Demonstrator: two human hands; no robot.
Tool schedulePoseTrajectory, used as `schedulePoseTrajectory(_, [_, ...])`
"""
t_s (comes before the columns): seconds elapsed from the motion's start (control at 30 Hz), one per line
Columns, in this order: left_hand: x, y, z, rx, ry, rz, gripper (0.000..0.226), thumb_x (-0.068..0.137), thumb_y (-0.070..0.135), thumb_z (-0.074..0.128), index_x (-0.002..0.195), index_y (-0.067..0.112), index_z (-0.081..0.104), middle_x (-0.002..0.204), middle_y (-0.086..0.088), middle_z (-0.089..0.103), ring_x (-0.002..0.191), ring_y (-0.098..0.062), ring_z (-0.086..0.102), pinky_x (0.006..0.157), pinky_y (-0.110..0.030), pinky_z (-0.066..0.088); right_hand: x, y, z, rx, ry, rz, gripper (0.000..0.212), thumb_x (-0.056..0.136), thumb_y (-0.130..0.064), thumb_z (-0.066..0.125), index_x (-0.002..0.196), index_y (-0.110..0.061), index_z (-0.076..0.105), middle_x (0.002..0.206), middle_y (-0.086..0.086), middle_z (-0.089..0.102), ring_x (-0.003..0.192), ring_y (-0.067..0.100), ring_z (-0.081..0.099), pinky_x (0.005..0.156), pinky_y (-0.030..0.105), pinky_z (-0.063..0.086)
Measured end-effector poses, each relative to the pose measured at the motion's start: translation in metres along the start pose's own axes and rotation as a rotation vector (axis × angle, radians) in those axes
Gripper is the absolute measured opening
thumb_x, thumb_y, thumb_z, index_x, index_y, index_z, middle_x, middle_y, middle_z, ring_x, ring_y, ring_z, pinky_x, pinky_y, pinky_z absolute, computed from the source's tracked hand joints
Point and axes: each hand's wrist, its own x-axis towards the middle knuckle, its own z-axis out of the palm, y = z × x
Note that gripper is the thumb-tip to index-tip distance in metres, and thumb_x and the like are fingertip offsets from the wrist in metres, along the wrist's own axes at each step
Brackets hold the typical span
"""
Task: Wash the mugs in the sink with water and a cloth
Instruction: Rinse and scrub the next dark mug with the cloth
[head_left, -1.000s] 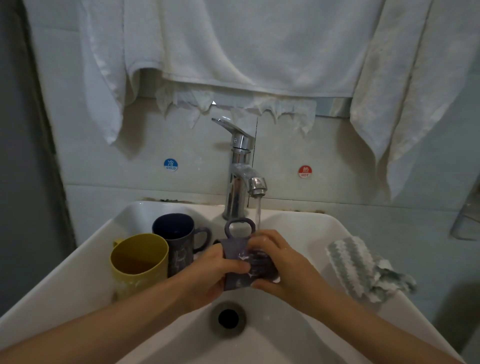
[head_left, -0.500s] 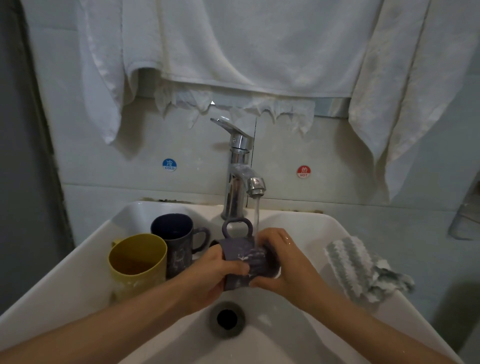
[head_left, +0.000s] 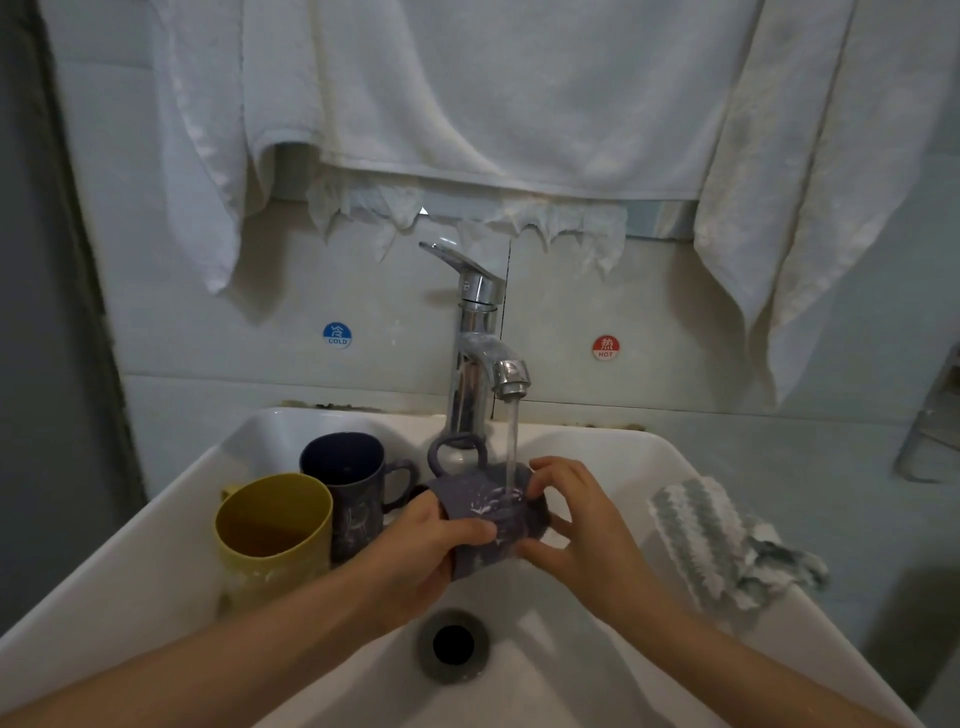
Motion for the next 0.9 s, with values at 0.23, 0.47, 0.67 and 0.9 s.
schedulePoseTrajectory(0.23, [-0.001, 0.000, 0.001, -0.006, 0.015, -0.024, 0.037, 0.083, -0.008, 0.052, 0.115, 0.012, 0.055, 0.103, -0.008, 0.069, 0.091, -0.021, 0.069, 0.069, -0.025, 0.055, -0.002, -0.006, 0.001, -0.041, -0.030, -0.081, 0.045, 0.075, -0.016, 0.076, 0.106, -0.032, 0.048, 0.123, -0.020, 0.043, 0.109, -0.006, 0.046, 0.088, 0.018, 0.049])
schedulePoseTrajectory(0.47, [-0.002, 0.000, 0.003, -0.061, 0.035, -0.040, 0.034, 0.084, -0.011, 0.051, 0.111, 0.009, 0.056, 0.101, -0.012, 0.068, 0.085, -0.021, 0.070, 0.065, -0.027, 0.056, -0.005, -0.010, -0.001, -0.109, -0.061, -0.083, 0.044, 0.077, -0.014, 0.074, 0.109, -0.032, 0.049, 0.134, -0.022, 0.034, 0.115, -0.006, 0.042, 0.097, 0.016, 0.044])
schedulePoseTrajectory(0.67, [-0.001, -0.001, 0.002, -0.060, 0.027, -0.041, 0.036, 0.084, -0.009, 0.051, 0.116, 0.006, 0.054, 0.110, -0.017, 0.065, 0.096, -0.027, 0.065, 0.072, -0.029, 0.058, -0.005, -0.010, -0.002, -0.092, -0.072, -0.083, 0.041, 0.077, -0.014, 0.073, 0.110, -0.028, 0.053, 0.130, -0.024, 0.034, 0.115, -0.003, 0.043, 0.094, 0.012, 0.044])
schedulePoseTrajectory(0.9, [-0.002, 0.000, 0.002, -0.022, 0.026, -0.034, 0.033, 0.086, -0.008, 0.050, 0.115, 0.008, 0.057, 0.100, -0.011, 0.070, 0.092, -0.023, 0.068, 0.072, -0.028, 0.057, -0.007, -0.018, 0.000, -0.160, -0.153, -0.107, 0.042, 0.084, -0.016, 0.067, 0.117, -0.034, 0.050, 0.140, -0.021, 0.030, 0.114, -0.008, 0.039, 0.095, 0.010, 0.042])
